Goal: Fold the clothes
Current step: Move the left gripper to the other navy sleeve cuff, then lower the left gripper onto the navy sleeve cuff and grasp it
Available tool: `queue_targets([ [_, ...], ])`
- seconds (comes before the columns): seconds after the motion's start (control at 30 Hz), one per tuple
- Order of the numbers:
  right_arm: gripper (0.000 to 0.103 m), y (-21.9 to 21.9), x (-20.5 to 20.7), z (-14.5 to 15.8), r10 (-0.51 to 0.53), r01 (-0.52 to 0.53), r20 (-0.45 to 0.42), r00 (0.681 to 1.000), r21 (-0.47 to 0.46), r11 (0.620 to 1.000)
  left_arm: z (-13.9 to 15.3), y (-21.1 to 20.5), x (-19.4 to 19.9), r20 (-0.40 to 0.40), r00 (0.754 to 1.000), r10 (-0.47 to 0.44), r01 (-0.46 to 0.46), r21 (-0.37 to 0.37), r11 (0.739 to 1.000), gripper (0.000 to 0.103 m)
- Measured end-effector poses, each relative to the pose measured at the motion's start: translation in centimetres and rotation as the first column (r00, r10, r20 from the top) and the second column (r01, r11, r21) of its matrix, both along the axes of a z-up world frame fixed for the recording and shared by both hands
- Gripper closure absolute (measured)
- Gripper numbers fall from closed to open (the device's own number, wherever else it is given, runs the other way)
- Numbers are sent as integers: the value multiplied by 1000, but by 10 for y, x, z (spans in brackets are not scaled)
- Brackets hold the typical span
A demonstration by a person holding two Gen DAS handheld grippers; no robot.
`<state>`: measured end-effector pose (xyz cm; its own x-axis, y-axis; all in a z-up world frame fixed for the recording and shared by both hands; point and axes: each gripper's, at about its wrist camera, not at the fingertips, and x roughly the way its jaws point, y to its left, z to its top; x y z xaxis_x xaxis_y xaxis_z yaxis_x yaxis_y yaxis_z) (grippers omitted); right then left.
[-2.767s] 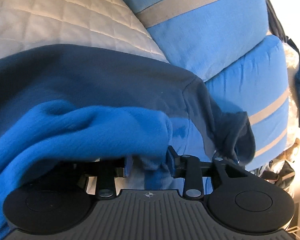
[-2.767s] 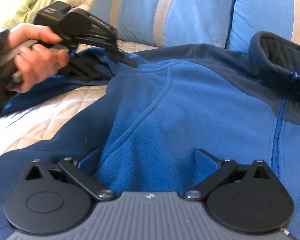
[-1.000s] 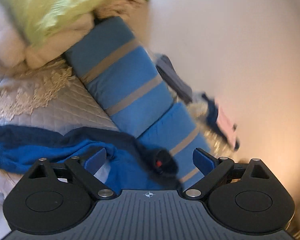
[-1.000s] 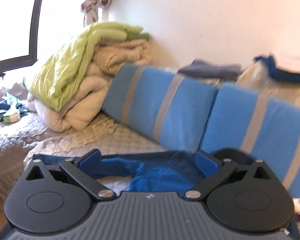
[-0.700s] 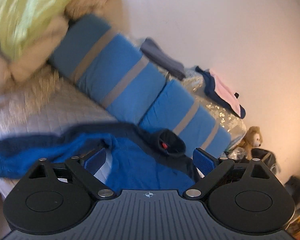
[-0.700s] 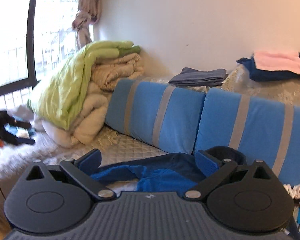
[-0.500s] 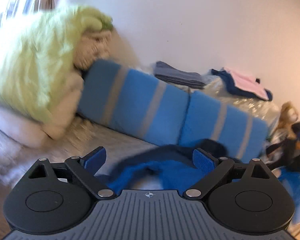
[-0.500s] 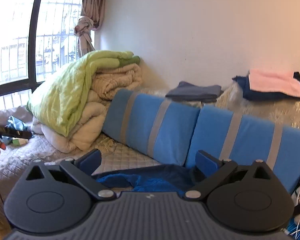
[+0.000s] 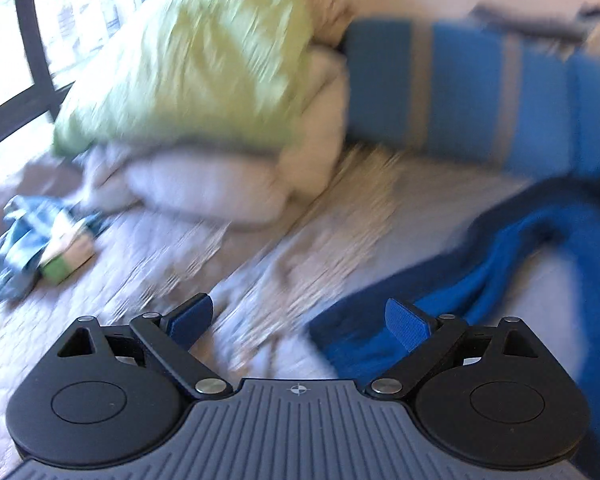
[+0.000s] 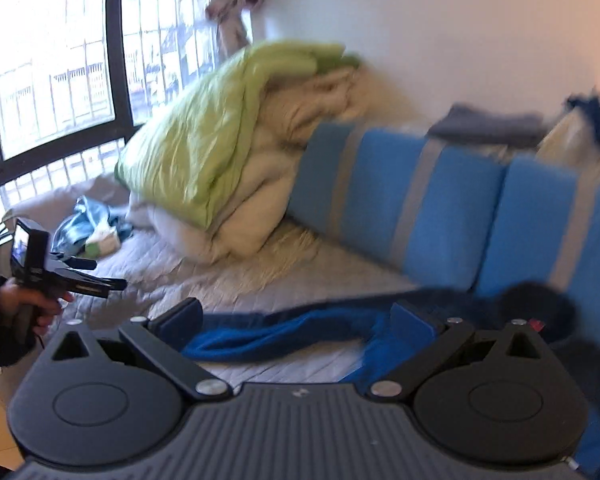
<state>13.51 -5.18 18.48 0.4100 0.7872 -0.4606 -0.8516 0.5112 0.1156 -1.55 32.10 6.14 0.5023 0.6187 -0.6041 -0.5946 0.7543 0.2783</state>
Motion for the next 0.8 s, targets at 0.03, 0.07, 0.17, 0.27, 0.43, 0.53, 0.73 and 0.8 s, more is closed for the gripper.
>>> queue_targets([
  [0.03, 0, 10, 1, -9, 9, -9, 0, 1000, -15, 1000, -9, 4, 0, -24, 1000, 16, -16, 14, 1000, 8],
  [0.07, 0, 20, 2, -17, 18, -18, 1, 1000, -28, 999, -17, 8, 0, -39, 999, 25, -25, 14, 1000, 8],
  [0.17, 0, 43, 6, -38, 35, -37, -38, 999, -48, 998, -36, 21, 2, -61, 997, 51, -51, -11, 999, 8],
  [0.27, 0, 56, 11, -55, 46, -51, -105, 993, -43, 998, -50, 30, 2, -72, 995, 66, -68, -20, 998, 8],
  [0.43, 0, 70, 14, -82, 50, -62, -148, 988, -81, 995, -73, 49, -1, -22, 998, 58, -60, -110, 992, 8],
  [0.53, 0, 75, 16, -96, 43, -61, -176, 983, -97, 993, -89, 72, -9, 69, 995, 71, -50, -271, 961, 8],
  [0.73, 0, 82, 17, -120, 42, -70, -249, 968, -105, 992, -148, 129, -30, 335, 919, 209, 122, -745, 656, 11],
  [0.8, 0, 86, 17, -126, 48, -79, -261, 964, -110, 991, -167, 140, -33, 373, 888, 270, 169, -809, 563, 12],
])
